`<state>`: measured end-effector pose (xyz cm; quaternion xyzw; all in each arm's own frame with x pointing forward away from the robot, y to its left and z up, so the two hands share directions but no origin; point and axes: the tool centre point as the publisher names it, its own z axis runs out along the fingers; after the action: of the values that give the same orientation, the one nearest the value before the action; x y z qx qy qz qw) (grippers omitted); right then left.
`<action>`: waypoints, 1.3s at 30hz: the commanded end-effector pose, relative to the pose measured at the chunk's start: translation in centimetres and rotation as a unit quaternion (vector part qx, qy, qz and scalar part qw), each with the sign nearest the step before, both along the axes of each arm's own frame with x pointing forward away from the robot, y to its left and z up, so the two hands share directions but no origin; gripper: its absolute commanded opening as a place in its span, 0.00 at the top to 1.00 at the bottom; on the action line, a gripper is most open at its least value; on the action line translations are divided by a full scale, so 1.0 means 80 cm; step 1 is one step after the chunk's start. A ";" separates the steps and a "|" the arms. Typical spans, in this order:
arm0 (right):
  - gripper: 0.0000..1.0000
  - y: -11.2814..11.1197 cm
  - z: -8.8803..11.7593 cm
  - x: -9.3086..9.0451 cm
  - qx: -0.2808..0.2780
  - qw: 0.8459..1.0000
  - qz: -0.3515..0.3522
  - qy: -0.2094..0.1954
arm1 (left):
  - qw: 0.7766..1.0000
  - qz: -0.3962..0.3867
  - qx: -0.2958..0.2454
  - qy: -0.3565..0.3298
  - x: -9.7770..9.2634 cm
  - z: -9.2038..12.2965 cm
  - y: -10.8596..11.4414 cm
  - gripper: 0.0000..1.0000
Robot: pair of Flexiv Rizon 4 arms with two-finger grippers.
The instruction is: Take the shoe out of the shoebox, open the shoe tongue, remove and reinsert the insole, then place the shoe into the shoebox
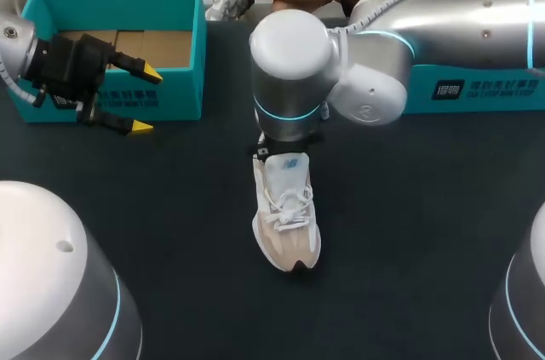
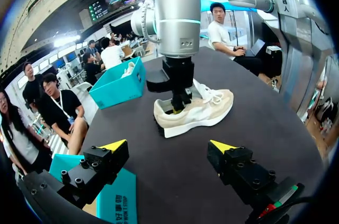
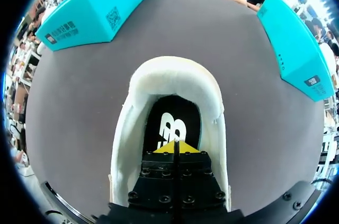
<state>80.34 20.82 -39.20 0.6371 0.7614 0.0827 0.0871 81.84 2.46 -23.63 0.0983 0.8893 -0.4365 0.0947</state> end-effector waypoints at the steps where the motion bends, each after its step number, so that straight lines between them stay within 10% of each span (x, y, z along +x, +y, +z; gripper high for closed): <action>1: 1.00 -0.003 0.014 -0.002 -0.011 1.000 0.002 0.017 | 1.000 0.000 0.002 0.000 -0.001 0.000 0.000 0.00; 13: 1.00 -0.018 0.065 -0.034 -0.031 0.985 0.011 0.167 | 1.000 0.000 0.002 0.000 -0.001 0.000 0.000 0.00; 39: 1.00 -0.024 0.058 -0.035 -0.042 0.983 -0.001 0.179 | 1.000 0.000 0.002 0.000 -0.001 0.000 0.000 0.00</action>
<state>77.55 18.92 -34.31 0.6382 0.7669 -0.0638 -0.0238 81.84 2.47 -23.63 0.0983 0.8893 -0.4365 0.0947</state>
